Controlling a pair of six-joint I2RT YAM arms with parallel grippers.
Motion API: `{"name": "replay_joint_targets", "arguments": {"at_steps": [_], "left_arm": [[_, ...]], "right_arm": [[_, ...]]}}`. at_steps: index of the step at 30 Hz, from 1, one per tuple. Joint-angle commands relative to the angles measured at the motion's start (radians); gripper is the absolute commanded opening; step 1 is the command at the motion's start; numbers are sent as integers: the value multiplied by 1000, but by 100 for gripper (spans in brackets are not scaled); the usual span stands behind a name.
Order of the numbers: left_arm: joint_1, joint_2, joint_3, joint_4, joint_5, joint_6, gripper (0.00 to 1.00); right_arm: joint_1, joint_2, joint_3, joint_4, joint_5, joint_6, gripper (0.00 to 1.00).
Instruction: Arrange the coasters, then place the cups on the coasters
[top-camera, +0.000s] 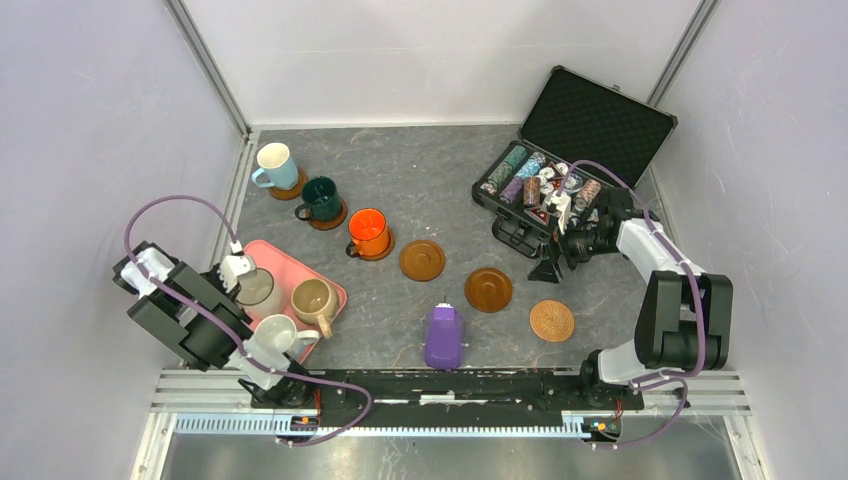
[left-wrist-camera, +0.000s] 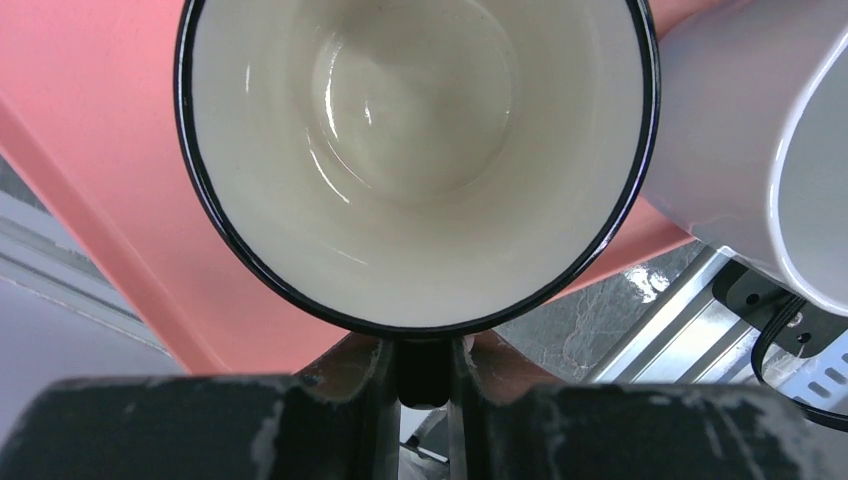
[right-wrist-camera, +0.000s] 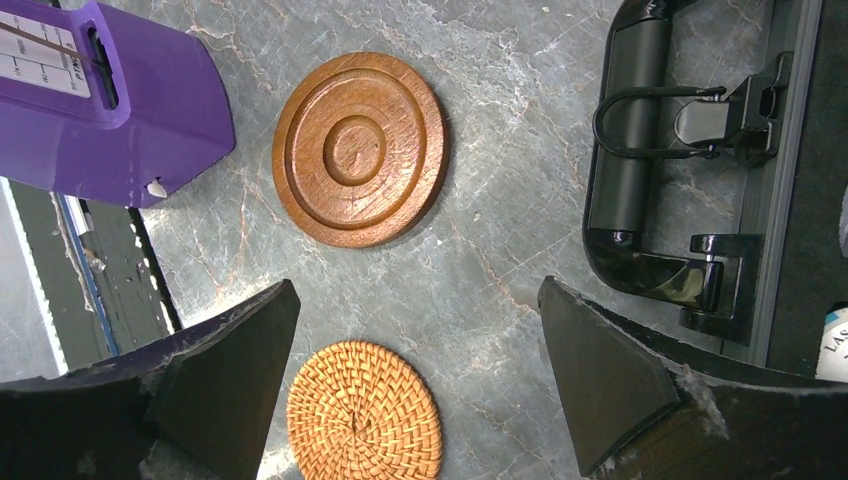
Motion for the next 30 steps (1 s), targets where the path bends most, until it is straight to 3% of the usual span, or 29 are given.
{"name": "replay_joint_targets", "arguments": {"at_steps": [1,9,18,23,30], "left_arm": [[46,-45,39,-61,96,-35,2],[64,-8,159,-134,163,-226,2],[63,-89,192,-123,219,-452,2],[52,-128,265,-203,304,-538,2],[-108,-241,291,-71,301,-868,2]], "right_arm": [[0,-4,54,-15,-9,-12,98],[0,-6,29,27,-2,11,98],[2,-15,15,57,-12,28,98],[1,-11,15,75,-7,48,98],[1,-13,14,98,4,78,98]]}}
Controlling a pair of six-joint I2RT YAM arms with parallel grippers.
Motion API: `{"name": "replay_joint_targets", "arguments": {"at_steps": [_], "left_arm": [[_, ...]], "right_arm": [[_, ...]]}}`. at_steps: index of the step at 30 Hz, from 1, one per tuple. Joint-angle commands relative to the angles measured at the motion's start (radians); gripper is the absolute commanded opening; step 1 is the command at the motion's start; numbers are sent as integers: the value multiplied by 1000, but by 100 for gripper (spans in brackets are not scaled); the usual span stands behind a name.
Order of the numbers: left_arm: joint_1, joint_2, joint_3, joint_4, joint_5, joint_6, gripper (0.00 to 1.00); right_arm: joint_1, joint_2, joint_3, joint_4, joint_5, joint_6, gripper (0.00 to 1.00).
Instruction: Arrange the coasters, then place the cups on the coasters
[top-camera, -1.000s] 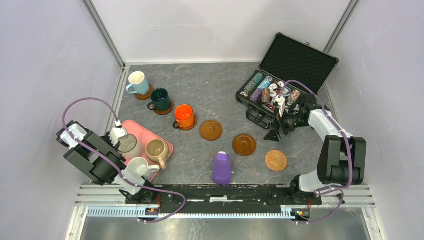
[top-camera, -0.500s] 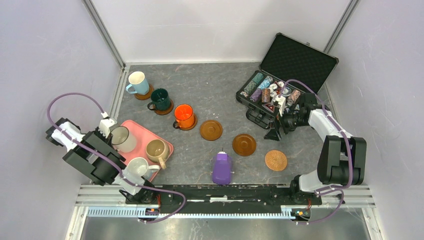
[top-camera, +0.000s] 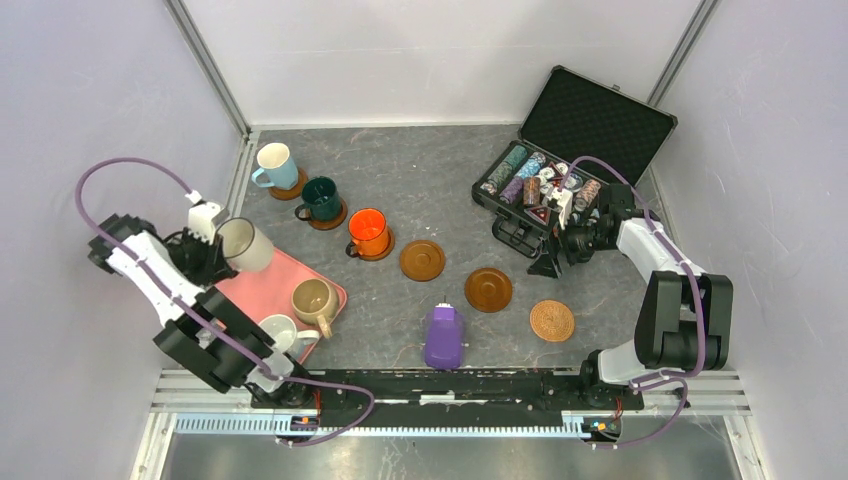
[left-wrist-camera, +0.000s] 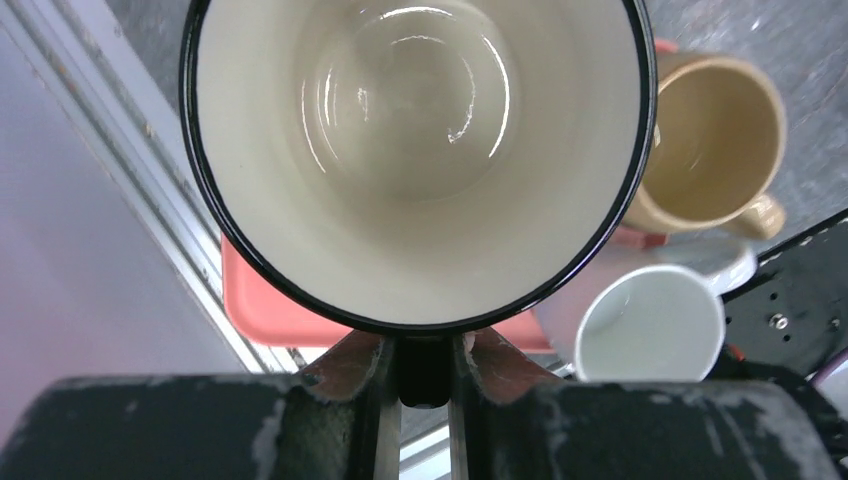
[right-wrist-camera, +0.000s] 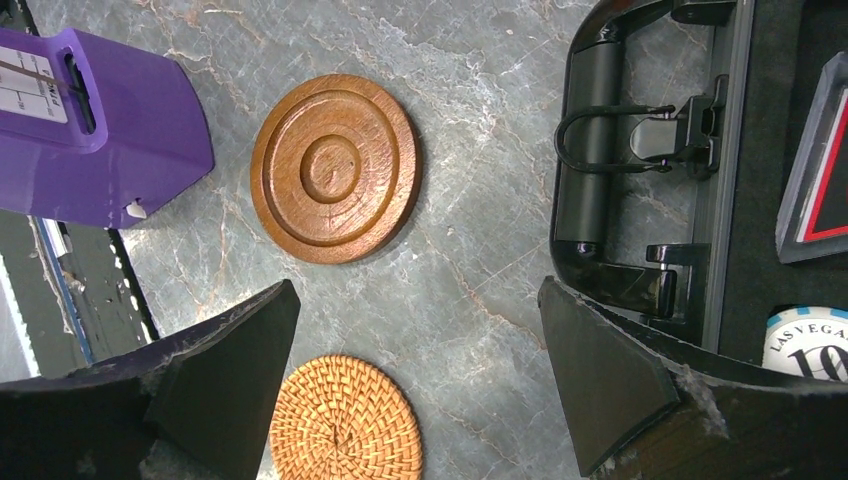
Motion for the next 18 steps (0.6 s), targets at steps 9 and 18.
{"name": "replay_joint_targets", "arguments": {"at_steps": [9,18], "left_arm": [[-519,-217,123,300,-16,-786,2],[-1006,-177,219,434,-323,-1139,2]], "right_arm": [[0,-65,-17,116,72,122,98],[-8,-131,-67,239,210,247,98]]}}
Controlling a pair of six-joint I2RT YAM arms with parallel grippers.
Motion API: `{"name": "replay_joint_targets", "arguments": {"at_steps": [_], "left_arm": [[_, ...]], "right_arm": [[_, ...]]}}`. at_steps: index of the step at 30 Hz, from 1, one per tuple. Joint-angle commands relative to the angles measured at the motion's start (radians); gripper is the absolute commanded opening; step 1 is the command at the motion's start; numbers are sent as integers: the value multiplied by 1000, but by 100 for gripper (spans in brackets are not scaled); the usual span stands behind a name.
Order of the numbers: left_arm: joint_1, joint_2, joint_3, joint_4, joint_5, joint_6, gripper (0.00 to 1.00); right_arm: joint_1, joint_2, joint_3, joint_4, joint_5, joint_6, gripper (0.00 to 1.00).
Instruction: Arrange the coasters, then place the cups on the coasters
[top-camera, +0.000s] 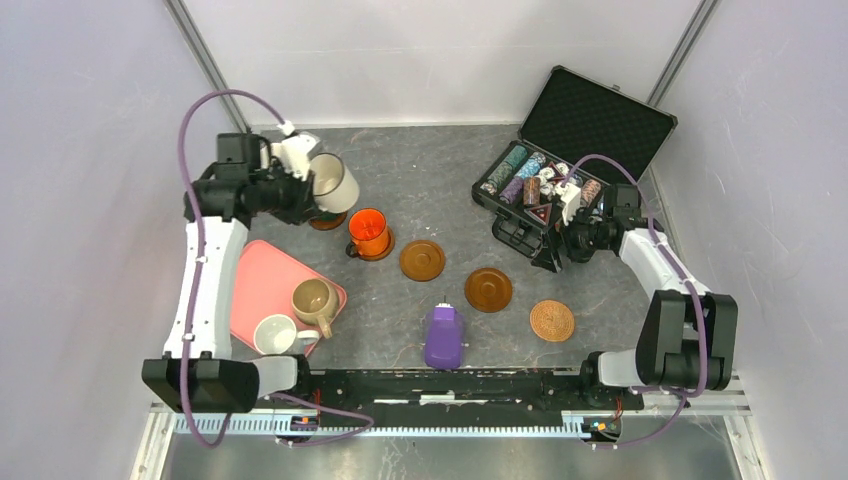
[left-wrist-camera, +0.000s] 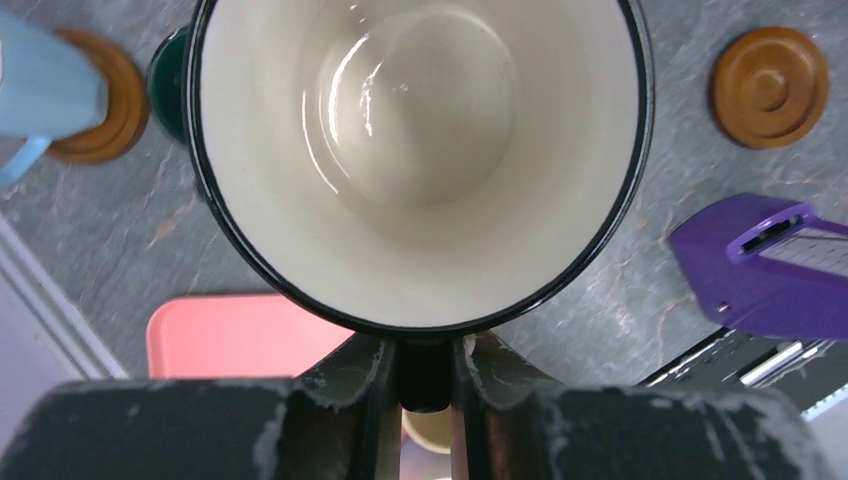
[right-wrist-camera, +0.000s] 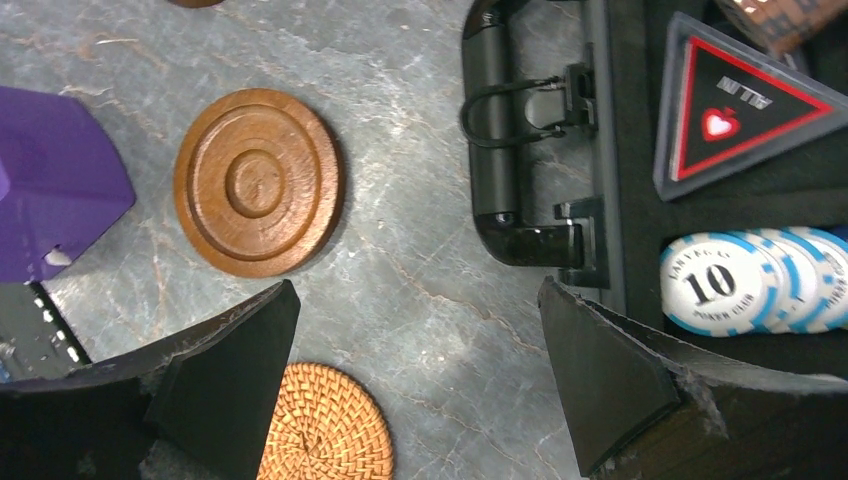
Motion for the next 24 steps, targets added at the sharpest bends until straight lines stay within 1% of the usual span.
{"name": "replay_joint_targets", "arguments": {"at_steps": [1,2,6,9,13,17,21,24], "left_arm": [[-208,-3,52,165,-187,-244,2],[-261,1,50,187,-236,-260,2],[-422,32,34,266,-353,-310,2],[-529,70,16,295,-448,-345,2],[-662,110,-53,351,-552,-391,2],[-735,128,-139,420,-587,-443,2],[-793,129,-229,498,-624,-503,2],[-823,130,-307,549,-620,-542,2]], "right_arm": [[-8,-55,-26,105,100,97,98],[-8,-64,-32,119,123,109,98],[-8,-99,-50,156,202,140,98],[-9,-118,-54,169,258,154,98],[-14,-135,-67,201,323,185,98],[-21,-139,-86,222,359,197,98],[-26,-136,-96,224,359,190,98],[-29,-134,-102,226,351,186,98]]}}
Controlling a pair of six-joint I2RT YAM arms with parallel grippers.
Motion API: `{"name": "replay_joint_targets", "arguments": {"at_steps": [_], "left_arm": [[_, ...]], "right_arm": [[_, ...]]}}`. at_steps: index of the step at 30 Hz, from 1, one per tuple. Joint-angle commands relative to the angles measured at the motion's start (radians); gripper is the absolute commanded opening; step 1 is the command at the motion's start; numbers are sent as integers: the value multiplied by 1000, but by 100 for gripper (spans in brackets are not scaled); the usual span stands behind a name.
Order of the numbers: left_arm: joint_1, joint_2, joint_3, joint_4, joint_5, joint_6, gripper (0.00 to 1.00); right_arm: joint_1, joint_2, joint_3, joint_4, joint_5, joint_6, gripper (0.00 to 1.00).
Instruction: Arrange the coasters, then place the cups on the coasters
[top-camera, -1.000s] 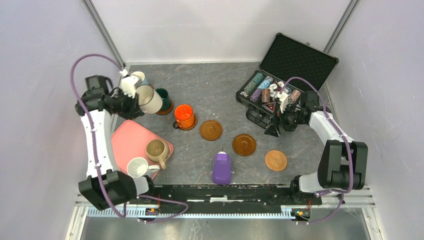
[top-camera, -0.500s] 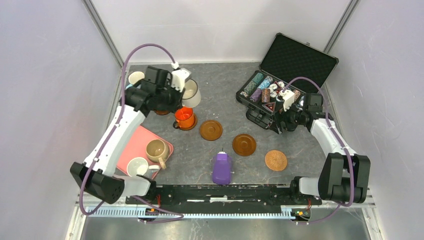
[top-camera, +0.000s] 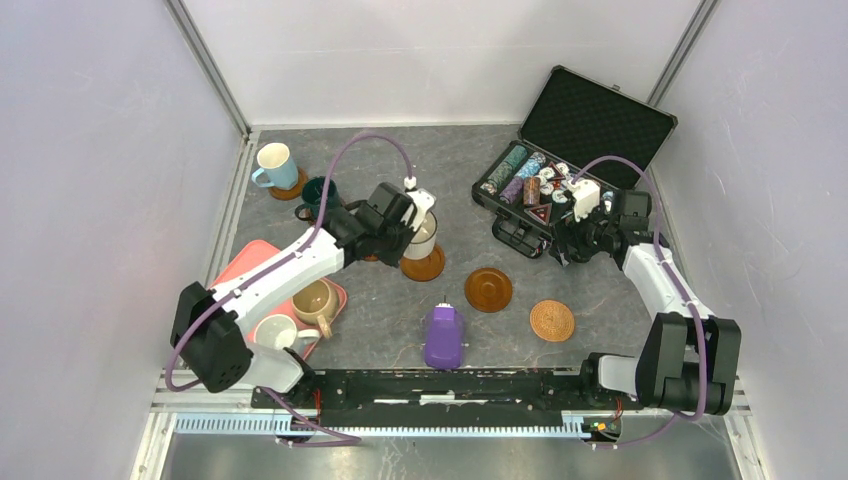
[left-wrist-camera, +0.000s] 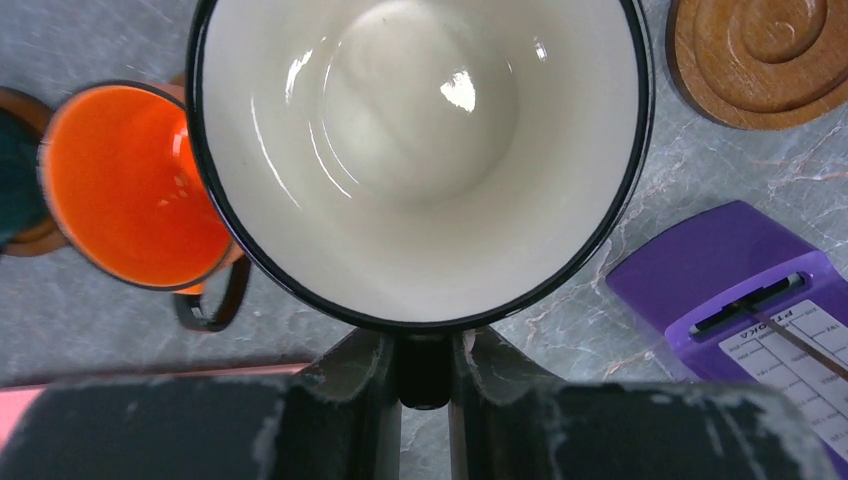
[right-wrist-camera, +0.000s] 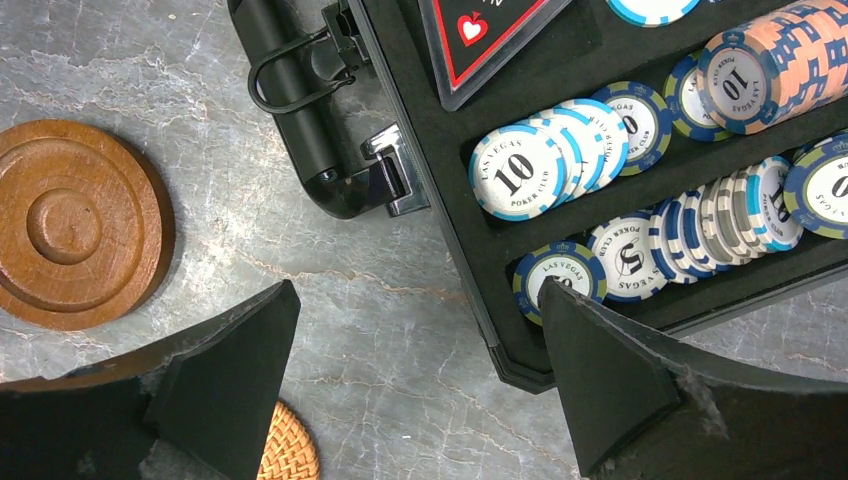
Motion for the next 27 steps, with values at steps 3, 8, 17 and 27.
{"name": "replay_joint_targets", "arguments": {"at_steps": [3,8,17,27], "left_arm": [[-52,-12,-108,248,-44,-133,2],[-54,-1,-147,327,-48,-144,2],[-54,68,-146,359,-65,-178,2],[-53,90,-164,351,-95,-245,2]], "right_arm": [[-8,-11,-14,41,0,9,98],[-8,1,-15,39,-19,9,98],[-9,8,-14,34,-27,3,98],[-9,14,-18,36,-38,0,98]]}}
